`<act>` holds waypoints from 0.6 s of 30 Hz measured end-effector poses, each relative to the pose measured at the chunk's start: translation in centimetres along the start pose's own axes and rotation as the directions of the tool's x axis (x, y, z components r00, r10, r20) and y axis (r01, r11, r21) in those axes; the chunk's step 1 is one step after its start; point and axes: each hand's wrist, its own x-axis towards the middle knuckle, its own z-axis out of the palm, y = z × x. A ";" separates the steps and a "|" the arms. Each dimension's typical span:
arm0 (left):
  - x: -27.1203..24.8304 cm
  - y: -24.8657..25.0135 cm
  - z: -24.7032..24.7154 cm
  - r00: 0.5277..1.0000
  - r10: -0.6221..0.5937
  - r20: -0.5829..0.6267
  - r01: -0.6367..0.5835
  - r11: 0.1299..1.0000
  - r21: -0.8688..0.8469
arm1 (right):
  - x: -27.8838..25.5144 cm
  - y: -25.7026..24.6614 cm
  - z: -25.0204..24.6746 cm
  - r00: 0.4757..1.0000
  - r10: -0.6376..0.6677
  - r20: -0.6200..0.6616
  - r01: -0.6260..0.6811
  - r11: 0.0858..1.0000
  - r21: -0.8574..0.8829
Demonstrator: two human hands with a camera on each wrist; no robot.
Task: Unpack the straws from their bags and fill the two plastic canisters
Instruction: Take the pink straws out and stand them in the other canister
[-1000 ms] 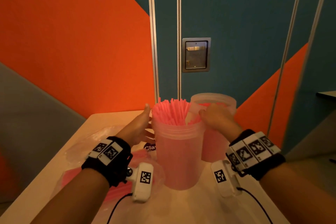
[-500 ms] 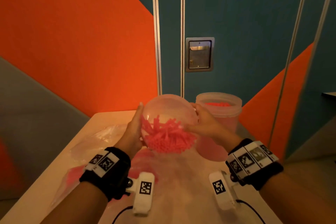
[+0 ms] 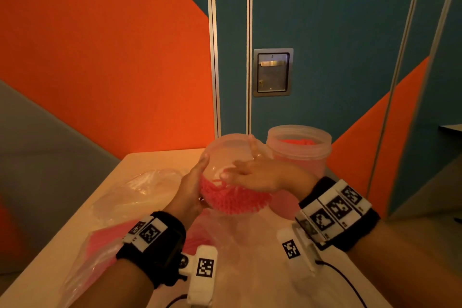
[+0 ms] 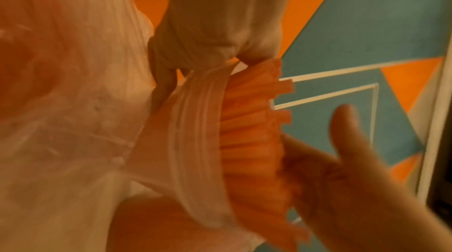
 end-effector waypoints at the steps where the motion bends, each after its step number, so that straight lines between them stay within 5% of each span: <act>1: -0.1 0.0 0.0 0.999 0.017 -0.043 -0.017 1.000 0.005 | -0.4 -0.3 -0.5 0.995 -0.036 0.088 0.024 0.991 0.129; 3: -0.1 0.2 -0.1 0.995 0.038 -0.096 -0.041 0.999 -0.027 | -1.1 -0.5 -1.6 0.995 -0.096 -0.007 0.090 0.901 0.424; 5: -0.4 0.5 0.3 0.994 0.032 -0.101 -0.036 0.998 -0.041 | -0.7 0.0 -1.9 0.980 -0.042 -0.196 0.123 0.898 0.423; 9: -0.7 0.6 1.3 0.999 0.045 -0.030 -0.043 0.996 0.078 | 1.0 -0.7 0.8 0.995 -0.097 -0.029 0.101 0.964 0.245; 15: -1.4 0.0 1.0 0.993 0.113 0.024 -0.115 0.985 0.126 | 0.7 0.3 -0.7 0.959 0.042 -0.279 0.115 0.845 0.522; 18: -1.5 -0.1 0.9 0.991 0.125 0.039 -0.130 0.974 0.186 | 0.2 0.5 -1.9 0.967 0.050 -0.252 0.106 0.816 0.568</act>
